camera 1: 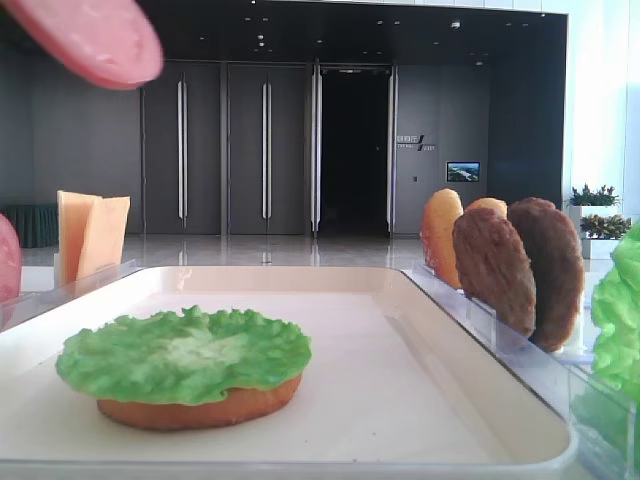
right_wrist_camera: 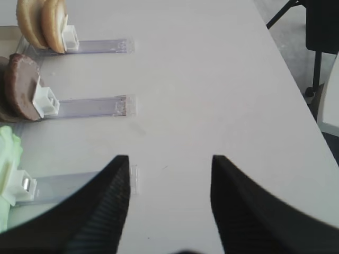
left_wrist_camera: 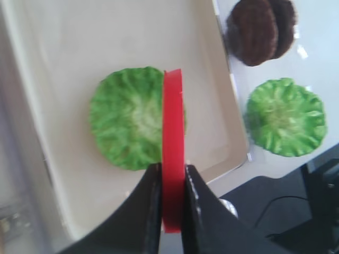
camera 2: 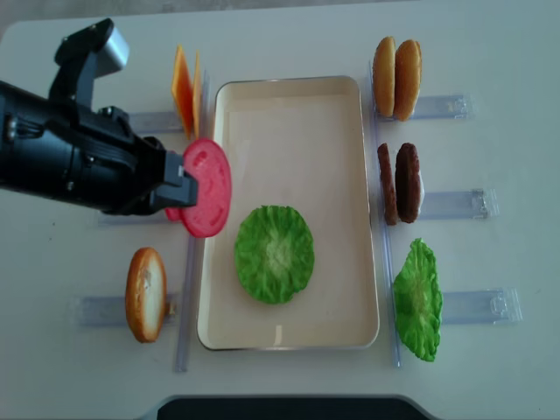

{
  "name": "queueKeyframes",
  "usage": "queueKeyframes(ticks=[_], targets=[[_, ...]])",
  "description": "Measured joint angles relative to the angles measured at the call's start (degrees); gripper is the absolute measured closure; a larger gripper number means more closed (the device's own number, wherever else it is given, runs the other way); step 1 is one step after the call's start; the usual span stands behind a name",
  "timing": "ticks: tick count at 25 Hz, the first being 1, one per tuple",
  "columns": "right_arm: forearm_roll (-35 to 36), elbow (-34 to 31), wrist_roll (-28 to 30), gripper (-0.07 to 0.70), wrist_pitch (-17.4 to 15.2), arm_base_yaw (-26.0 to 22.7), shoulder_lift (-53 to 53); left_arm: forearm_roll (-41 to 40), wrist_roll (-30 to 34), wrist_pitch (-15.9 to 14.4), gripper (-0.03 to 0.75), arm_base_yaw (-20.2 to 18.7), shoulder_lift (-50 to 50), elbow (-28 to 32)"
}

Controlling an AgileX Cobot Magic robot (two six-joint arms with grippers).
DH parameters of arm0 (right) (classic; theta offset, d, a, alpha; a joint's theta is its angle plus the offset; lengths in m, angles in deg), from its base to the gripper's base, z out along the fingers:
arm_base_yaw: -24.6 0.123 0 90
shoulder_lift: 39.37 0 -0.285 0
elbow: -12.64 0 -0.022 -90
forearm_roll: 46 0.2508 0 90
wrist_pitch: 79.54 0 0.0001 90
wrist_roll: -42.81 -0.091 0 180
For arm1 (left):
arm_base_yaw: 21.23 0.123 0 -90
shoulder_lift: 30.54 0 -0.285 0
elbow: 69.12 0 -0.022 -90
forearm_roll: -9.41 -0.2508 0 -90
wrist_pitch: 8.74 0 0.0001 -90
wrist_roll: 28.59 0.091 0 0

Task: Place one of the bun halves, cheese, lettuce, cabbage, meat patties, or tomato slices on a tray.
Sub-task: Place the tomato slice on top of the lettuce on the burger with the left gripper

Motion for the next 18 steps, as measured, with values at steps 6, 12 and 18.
queueKeyframes(ticks=[6, 12, 18], targets=[[0.0, 0.0, 0.0, 0.294, 0.0, 0.0, 0.0, 29.6, 24.8, 5.8, 0.655, 0.7, 4.3, 8.9], [0.0, 0.0, 0.0, 0.294, 0.0, 0.0, 0.0, 53.1, 45.2, 2.1, 0.655, 8.2, 6.7, 19.2], [0.1, 0.0, 0.0, 0.294, 0.0, 0.4, 0.0, 55.9, 50.4, -0.6, 0.655, 10.0, 9.5, 22.6]])
